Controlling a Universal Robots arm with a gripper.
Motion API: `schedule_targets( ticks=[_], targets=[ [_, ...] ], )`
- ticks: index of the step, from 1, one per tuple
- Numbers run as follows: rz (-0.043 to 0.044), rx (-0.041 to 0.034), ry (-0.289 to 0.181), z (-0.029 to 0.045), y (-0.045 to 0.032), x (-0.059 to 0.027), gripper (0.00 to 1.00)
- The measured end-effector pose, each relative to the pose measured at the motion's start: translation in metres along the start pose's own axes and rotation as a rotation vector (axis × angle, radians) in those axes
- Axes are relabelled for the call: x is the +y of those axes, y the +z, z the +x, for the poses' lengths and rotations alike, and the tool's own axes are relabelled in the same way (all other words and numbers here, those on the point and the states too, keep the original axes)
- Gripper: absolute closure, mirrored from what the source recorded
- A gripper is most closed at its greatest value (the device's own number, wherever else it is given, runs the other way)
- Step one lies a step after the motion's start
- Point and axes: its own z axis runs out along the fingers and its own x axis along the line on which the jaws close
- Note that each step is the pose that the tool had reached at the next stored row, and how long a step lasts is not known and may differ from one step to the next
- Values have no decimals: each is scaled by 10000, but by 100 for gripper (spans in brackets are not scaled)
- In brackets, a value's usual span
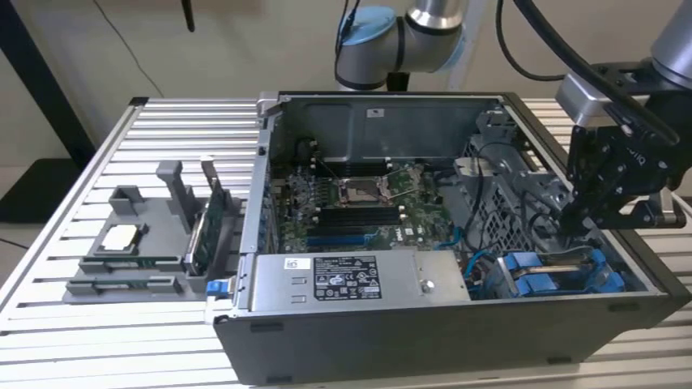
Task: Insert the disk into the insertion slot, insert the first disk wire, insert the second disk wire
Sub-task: 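Insert the first disk wire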
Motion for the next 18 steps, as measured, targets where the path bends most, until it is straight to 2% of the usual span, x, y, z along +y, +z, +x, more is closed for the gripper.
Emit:
schedule_targets(
  ticks=[11, 18],
  targets=[
    [0, 0, 0, 10, 37, -3, 81],
    [-9, 0, 0, 29, 79, -71, 81]
  ],
)
